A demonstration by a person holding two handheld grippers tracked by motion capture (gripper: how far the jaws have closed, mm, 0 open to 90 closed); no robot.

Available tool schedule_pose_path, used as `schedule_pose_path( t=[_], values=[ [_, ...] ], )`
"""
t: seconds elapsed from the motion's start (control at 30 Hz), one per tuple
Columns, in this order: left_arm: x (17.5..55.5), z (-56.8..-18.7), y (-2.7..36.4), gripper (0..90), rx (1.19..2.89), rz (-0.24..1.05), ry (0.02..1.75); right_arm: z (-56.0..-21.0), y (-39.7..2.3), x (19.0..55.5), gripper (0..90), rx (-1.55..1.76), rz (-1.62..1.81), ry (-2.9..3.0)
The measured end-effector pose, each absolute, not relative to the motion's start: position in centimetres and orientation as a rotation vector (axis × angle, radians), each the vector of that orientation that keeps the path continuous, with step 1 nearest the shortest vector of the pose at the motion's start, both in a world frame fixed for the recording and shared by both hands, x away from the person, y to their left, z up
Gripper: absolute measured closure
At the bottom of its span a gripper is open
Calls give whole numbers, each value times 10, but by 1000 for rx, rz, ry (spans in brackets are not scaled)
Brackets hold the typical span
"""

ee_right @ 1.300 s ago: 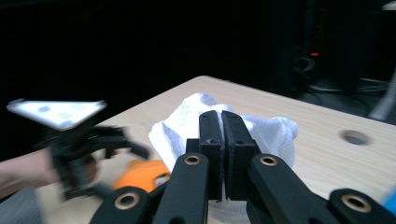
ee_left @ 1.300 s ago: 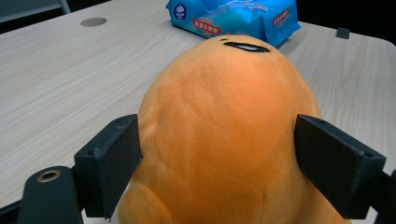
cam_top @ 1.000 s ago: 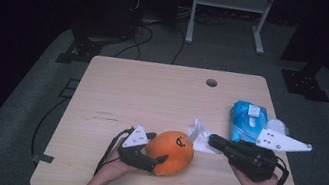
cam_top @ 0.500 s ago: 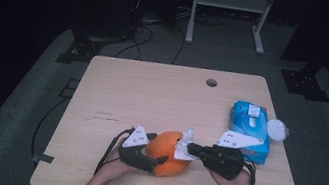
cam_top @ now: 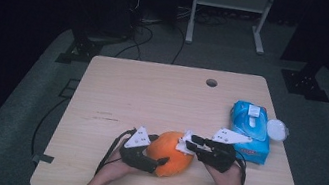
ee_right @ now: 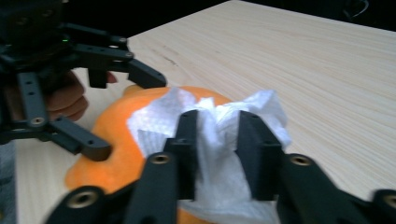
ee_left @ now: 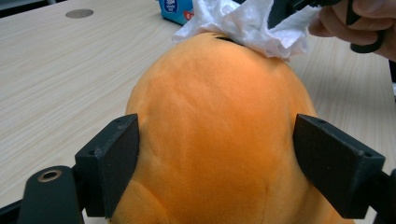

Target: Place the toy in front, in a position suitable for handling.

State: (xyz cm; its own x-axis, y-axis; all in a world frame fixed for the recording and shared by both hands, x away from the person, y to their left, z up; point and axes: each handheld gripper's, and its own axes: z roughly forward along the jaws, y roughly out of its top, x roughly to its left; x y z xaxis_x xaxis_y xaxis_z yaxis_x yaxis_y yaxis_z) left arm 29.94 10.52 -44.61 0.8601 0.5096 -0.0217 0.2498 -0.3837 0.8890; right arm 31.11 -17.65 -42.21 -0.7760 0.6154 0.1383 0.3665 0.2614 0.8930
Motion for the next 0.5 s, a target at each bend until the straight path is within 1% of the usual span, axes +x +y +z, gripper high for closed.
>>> schedule_pose_path(
  t=[0.03, 0.07, 0.27, 0.37, 0.4, 0.43, 0.5],
  values=[
    [299, -446, 105, 163, 1991, 311, 552, -422, -176, 311, 559, 914, 1523, 2295],
    [299, -446, 105, 164, 1999, 315, 546, -425, -177, 313, 519, 935, 1526, 2295],
    [298, -446, 103, 190, 2023, 308, 526, -432, -178, 318, 520, 931, 1611, 2321],
    [298, -447, 104, 189, 2027, 310, 521, -434, -175, 316, 544, 906, 1619, 2330],
    [298, -446, 104, 172, 2027, 312, 523, -435, -173, 315, 584, 895, 1614, 2339],
    [297, -445, 104, 172, 2031, 319, 529, -435, -173, 315, 584, 895, 1614, 2339],
    [292, -439, 104, 121, 2037, 329, 544, -435, -171, 312, 642, 907, 1561, 2340]
  ],
)
